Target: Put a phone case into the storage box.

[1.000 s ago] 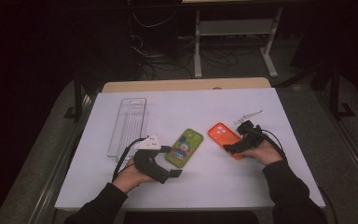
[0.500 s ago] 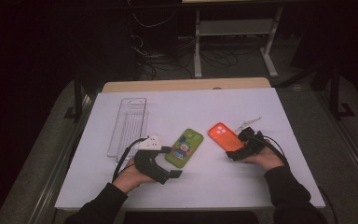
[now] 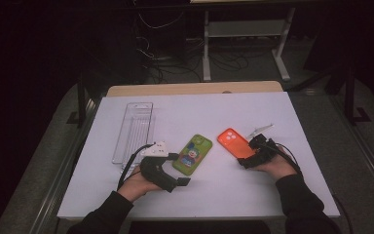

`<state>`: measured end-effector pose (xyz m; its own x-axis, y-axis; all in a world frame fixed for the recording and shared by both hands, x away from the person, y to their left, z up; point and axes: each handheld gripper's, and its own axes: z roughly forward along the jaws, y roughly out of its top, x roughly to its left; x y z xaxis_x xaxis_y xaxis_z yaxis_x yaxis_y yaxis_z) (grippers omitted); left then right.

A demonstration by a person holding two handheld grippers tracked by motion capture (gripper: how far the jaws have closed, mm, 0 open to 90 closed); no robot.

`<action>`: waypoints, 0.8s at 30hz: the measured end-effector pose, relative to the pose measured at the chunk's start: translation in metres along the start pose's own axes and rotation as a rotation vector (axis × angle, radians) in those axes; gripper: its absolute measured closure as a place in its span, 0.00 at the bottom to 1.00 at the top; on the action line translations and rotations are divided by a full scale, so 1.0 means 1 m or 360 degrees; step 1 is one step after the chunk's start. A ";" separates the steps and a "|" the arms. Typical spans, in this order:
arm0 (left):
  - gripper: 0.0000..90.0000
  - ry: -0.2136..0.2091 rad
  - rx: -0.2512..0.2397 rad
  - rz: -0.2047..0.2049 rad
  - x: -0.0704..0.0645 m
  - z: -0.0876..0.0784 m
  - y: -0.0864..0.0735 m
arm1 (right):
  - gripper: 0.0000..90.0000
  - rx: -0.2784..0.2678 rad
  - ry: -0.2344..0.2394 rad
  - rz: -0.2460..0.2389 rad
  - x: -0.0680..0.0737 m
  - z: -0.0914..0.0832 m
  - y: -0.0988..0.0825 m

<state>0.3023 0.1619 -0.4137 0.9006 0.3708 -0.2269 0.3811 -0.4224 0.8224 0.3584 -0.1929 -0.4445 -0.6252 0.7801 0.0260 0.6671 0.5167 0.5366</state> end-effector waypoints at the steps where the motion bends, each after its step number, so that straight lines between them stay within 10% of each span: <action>1: 0.00 0.0000 0.0009 0.0007 0.000 0.000 0.000 | 0.16 -0.0001 -0.0003 0.0006 0.001 0.000 0.000; 24: 0.00 -0.0005 0.0001 0.0005 0.000 0.001 0.000 | 0.17 -0.0036 0.0019 0.0044 0.001 -0.006 -0.001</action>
<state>0.3025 0.1615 -0.4140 0.9023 0.3671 -0.2260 0.3785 -0.4238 0.8229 0.3547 -0.1951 -0.4404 -0.6116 0.7895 0.0512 0.6748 0.4869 0.5546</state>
